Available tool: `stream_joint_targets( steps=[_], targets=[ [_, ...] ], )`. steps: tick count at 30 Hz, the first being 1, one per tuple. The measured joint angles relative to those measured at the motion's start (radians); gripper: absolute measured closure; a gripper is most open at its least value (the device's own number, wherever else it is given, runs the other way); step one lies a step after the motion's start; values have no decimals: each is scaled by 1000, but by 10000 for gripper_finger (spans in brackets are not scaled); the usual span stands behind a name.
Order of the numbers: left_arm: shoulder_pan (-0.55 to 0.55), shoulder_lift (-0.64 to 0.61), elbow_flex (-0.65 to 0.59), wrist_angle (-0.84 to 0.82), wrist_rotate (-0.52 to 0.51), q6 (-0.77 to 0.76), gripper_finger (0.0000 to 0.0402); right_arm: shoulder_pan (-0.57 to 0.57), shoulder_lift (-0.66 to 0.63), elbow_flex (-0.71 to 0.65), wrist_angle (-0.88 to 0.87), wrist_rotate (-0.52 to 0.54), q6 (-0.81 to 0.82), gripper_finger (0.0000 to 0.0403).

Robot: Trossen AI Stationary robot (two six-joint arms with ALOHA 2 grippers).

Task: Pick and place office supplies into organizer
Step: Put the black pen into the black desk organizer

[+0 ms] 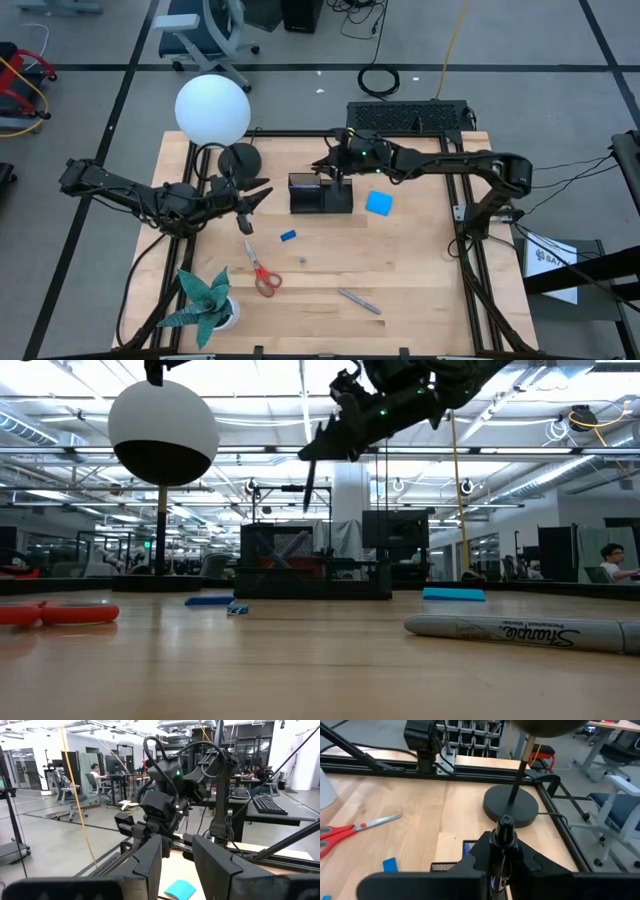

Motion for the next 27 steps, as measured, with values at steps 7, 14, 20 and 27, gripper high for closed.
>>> stream_joint_targets(
  steps=[7,14,20,27],
  targets=[
    [0,0,0,0,1,0,284,-1,80,6,5,-12,3,381],
    [0,0,0,0,2,0,284,-12,200,5,91,-52,11,381],
    [0,0,0,1,2,0,284,-36,243,5,97,-53,16,381],
    [0,0,0,0,2,1,284,-49,235,5,102,-46,31,328]
  ],
)
